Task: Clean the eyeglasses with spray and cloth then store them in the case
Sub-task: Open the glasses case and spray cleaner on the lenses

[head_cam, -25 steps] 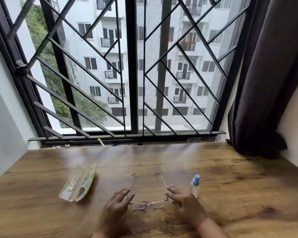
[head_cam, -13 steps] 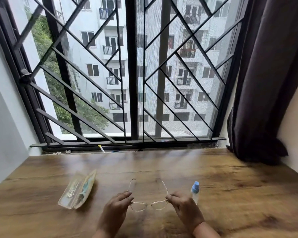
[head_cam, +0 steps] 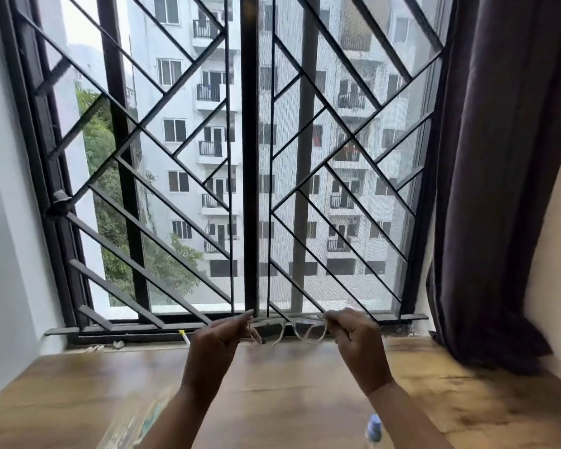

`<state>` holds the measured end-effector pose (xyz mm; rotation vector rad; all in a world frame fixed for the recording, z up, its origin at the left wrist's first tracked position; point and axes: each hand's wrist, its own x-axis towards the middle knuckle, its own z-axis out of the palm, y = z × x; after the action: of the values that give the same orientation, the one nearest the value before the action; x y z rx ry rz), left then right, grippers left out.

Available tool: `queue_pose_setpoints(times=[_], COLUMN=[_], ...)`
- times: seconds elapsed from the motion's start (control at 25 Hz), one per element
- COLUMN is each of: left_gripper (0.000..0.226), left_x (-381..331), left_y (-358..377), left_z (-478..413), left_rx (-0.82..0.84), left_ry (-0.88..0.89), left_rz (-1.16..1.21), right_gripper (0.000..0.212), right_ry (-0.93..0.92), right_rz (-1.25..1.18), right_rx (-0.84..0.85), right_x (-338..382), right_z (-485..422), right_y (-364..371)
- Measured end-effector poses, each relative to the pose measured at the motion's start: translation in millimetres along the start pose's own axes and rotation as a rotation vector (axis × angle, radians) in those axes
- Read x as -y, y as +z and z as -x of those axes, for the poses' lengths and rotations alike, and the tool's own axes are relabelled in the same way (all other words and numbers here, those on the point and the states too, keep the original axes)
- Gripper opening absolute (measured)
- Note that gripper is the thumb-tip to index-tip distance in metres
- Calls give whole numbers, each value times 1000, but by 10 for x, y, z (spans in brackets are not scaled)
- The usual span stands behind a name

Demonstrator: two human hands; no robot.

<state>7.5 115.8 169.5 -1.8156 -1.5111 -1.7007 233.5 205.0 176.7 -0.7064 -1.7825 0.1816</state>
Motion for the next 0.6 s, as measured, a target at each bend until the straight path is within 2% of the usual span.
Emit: queue_pose_setpoints(times=[0.16, 0.36, 0.52, 0.6], left_gripper=[30, 21, 17, 17], left_x=[-297, -423, -421, -393], left_y=[-126, -143, -89, -66], left_z=[-428, -697, -725, -739], left_rx=[-104, -209, -231, -237], left_ry=[56, 76, 32, 11], left_rz=[95, 80, 87, 97], right_gripper=[16, 16, 43, 43], right_ry=[-49, -83, 103, 233], right_rz=[-15, -39, -287, -340], right_rx=[-75, -141, -77, -119], right_x=[268, 429, 343, 228], right_z=[-522, -701, -510, -263], right_y=[-242, -379, -387, -426])
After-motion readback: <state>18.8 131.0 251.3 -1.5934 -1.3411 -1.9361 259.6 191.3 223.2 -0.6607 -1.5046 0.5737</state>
